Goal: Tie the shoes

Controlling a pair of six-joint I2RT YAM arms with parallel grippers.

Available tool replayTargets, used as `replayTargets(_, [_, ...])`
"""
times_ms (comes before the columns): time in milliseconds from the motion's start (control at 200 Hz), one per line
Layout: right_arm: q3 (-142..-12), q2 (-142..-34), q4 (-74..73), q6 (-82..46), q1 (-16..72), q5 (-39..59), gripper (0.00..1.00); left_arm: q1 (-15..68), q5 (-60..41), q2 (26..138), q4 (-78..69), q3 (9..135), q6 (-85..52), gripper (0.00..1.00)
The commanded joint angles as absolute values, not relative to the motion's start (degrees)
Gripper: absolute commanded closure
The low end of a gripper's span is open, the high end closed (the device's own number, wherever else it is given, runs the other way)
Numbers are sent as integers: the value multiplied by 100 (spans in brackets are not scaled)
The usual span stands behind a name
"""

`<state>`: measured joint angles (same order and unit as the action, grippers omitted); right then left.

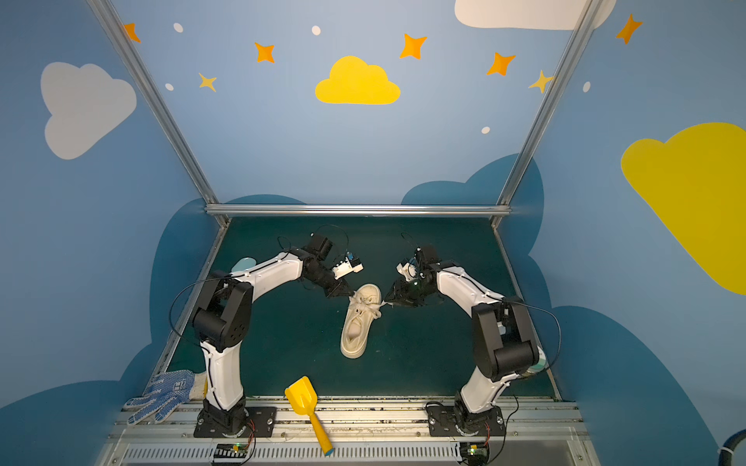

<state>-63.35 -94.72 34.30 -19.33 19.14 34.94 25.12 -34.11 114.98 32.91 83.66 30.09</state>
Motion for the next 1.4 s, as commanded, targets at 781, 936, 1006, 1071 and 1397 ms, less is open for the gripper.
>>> replayTargets(781, [-5346,-8407,2250,-434,2479,4034,50,2470,-3587,11460,3296,8283,2914,95])
replayTargets(936, [-5595,-8695,2526,-246,2690,4096,48,2472,-3601,11459,3279,8294,2885,95])
replayTargets(1006, [-5666,-8745,2565,-218,2825,3885,48,2457,-3654,11456,3279,8290,2867,95])
replayTargets(1071, [-5699,-8794,2506,-254,2882,3733,49,2446,-3699,11457,3183,8254,2812,94])
replayTargets(1397, [-6193,-9468,2832,-29,2980,3800,51,2435,-3780,11480,3105,8227,2705,94])
